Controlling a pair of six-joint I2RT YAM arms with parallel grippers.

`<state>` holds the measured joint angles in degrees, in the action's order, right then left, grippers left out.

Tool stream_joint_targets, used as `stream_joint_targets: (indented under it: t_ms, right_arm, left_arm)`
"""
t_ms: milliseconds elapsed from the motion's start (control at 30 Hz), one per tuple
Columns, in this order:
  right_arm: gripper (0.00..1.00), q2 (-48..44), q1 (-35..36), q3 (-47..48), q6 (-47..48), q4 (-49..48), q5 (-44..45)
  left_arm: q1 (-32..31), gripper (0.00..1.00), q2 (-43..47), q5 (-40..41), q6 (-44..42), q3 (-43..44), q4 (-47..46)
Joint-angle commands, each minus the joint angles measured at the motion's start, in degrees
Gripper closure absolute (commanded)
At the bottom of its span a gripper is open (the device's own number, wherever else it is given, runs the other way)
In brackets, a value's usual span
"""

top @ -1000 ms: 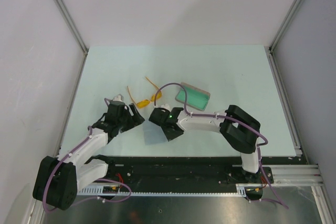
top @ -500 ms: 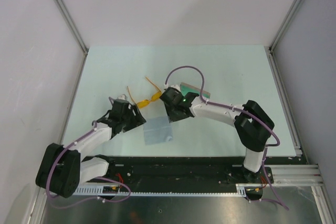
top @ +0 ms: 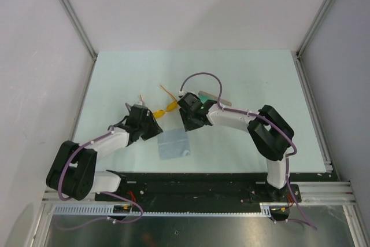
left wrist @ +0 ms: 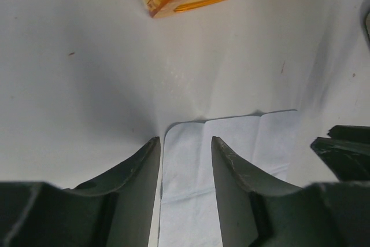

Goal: Organize the sunglasses
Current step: Pick up the glasses cleaning cloth from the center of the board.

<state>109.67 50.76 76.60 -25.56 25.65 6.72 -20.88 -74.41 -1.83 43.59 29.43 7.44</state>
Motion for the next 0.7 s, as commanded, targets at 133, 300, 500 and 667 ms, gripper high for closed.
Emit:
stream_joint_targets:
  t_ms: [133, 300, 500, 667]
  right_arm:
    - [0.66, 2.8, 0.1, 0.8, 0.8, -3.8, -4.1]
    - [0.66, 4.1, 0.3, 0.9, 0.7, -4.2, -3.6]
    - [0.66, 4.9, 0.3, 0.8, 0.8, -4.9, -1.9]
    - [0.69, 5.6, 0.5, 0.8, 1.2, -5.5, -3.2]
  left_arm:
    - [-1.5, 0.54, -2.7, -0.3, 0.4, 0.6, -0.1]
    - [-1.6, 0.54, -4.2, 0.3, -0.2, 0.7, -0.6]
    - [-2.0, 0.54, -5.8, 0.9, -0.6, 1.2, -0.9]
    - [-2.1, 0.62, -5.3, 1.2, -0.9, 0.6, -0.9]
